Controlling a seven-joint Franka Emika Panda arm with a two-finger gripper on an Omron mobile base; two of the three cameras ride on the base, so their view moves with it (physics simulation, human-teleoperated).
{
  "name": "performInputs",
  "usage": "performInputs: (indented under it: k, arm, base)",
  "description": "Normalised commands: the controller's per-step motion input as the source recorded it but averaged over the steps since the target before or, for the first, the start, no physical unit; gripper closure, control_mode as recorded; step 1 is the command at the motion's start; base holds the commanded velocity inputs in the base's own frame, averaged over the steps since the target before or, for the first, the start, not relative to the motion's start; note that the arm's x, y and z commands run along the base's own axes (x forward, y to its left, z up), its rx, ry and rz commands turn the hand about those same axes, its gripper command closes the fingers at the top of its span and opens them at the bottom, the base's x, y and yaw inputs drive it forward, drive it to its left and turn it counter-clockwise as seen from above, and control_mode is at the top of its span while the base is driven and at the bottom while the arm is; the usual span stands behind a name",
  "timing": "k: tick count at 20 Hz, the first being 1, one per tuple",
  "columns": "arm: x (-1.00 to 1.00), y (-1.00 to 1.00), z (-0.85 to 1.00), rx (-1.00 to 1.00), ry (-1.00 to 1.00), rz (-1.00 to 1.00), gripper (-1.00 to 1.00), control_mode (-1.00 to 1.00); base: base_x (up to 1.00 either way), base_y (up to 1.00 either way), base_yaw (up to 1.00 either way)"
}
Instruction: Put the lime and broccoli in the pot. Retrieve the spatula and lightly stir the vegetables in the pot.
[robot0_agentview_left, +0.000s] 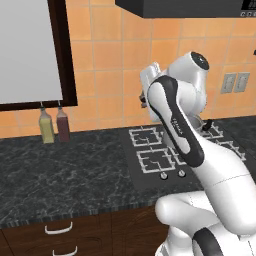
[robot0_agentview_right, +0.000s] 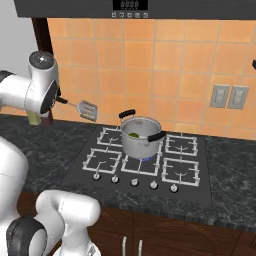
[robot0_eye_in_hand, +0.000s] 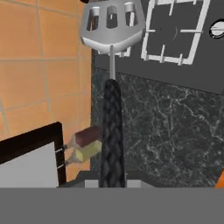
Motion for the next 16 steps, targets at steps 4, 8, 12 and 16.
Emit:
performInputs:
  k: [4,8,12,16]
  arm:
    - [0.21,-0.73,0.01,0.29,-0.01,-0.23,1.00,-1.00]
    - [0.11,-0.35,0.00,0.01,-0.05,-0.09,1.00,-1.00]
    - [0.20,-0.46,0.04,0.06,0.09,-0.05,1.00,-1.00]
    - [0.25,-0.25,0.01,0.18,0.06,0.00,1.00,-1.00]
  base:
    - [0.00,0.00,0.00]
    - [0.00,0.00,0.00]
    - [0.00,0.00,0.00]
    - [0.00,0.00,0.00]
